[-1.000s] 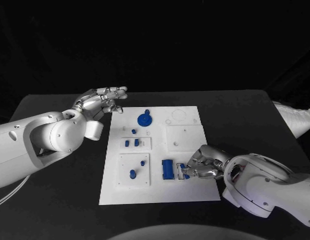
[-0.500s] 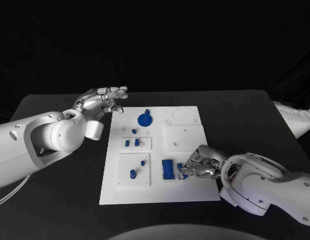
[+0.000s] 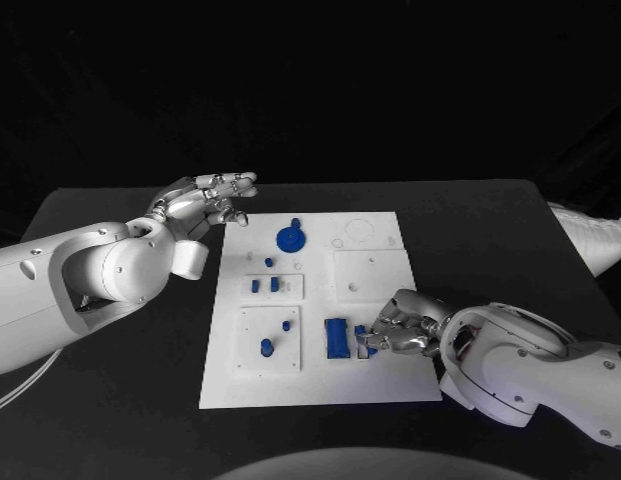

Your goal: Assemble the parts on the task board

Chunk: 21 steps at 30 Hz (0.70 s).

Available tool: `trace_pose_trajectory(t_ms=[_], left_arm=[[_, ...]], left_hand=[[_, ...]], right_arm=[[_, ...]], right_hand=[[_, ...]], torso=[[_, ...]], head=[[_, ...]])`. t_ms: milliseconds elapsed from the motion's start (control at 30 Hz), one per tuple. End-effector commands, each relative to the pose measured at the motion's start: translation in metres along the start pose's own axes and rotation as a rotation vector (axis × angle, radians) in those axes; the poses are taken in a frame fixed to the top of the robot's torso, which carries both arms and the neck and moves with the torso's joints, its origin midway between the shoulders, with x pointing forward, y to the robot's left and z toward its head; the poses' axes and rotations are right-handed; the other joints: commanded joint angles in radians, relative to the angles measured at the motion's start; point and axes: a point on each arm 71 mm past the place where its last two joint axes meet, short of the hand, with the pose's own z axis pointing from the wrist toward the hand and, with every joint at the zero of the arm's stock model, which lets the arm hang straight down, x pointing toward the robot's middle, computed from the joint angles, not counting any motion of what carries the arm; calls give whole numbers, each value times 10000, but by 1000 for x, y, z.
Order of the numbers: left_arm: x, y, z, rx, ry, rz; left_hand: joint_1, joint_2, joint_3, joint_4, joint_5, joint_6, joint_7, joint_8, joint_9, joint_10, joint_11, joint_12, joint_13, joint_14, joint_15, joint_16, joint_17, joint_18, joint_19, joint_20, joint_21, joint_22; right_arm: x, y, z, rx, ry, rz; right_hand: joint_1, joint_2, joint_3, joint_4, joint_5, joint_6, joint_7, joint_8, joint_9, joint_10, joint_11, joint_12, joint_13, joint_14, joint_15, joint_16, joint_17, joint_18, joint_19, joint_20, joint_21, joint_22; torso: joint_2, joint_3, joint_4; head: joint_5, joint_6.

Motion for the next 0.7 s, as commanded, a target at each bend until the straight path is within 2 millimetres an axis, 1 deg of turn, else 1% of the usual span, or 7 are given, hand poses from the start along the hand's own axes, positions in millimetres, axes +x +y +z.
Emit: trace_pose_trajectory(t_ms=[33,133,267,433,567,700], left_arm=[[3,-1,0,53,217,-87],[3,-1,0,50,217,-87],[2,-1,0,45,210,-85],[2,-1,0,43,196,-81],[2,-1,0,44,194,-80],[1,-1,0,47,181,-77]], left_hand=[[2,83,-73,-4,32,-66,-9,38,2,-64,-7,56,16,-70,30,-44,-10,104,-5,31,-39,-11],[2,83,-73,-4,32,-66,-9,38,2,-64,-7,56,16,-70,30,-44,-10,104,-5,31,-39,-11],[0,83,-75,-3,32,-67,-9,38,2,-66,-7,58,16,-73,30,-47,-16,104,-5,31,-40,-11],[-5,84,-80,0,32,-70,-8,39,2,-71,-6,64,16,-81,31,-57,-40,103,-5,32,-42,-13],[-6,85,-82,0,33,-72,-7,40,1,-75,-5,66,16,-91,32,-69,-65,103,-6,33,-43,-13],[-6,85,-82,0,33,-72,-7,40,1,-75,-5,66,16,-91,32,-69,-65,103,-6,33,-43,-13]], right_arm=[[5,0,0,-6,332,-318],[6,2,0,-48,345,-324],[5,3,-1,-133,271,-357],[4,4,-2,-231,64,-455],[2,3,-4,-274,-77,-506],[1,3,-5,-307,-158,-555]], right_hand=[[-123,16,-135,63,36,26,44,-41,-8,526,-15,-9,1741,915,-52,28,2100,-151,98,-38,-13,5],[-172,37,-319,169,45,73,30,-33,-2,543,-27,35,1772,917,-58,33,2109,-154,103,-41,-6,21],[-428,29,-834,529,60,133,-6,-31,4,563,-55,74,1807,924,-80,52,2141,-161,118,-56,16,65],[-584,117,-1368,949,-147,173,-33,-34,12,583,-78,110,1842,928,-101,66,2164,-170,135,-78,43,119],[-599,170,-1589,1129,-209,194,-44,-31,18,592,-85,125,1858,931,-108,73,2175,-172,140,-86,51,135],[-605,198,-1686,1206,-223,198,-47,-32,20,592,-87,118,1858,932,-110,77,2182,-174,143,-88,56,147]], torso=[[-3,1,-4],[-5,-1,-2],[-2,0,0],[-1,3,-4],[-2,2,9],[1,6,-6]], head=[[-13,0],[-25,-10],[-19,1],[-17,21],[-45,23],[-24,33]])
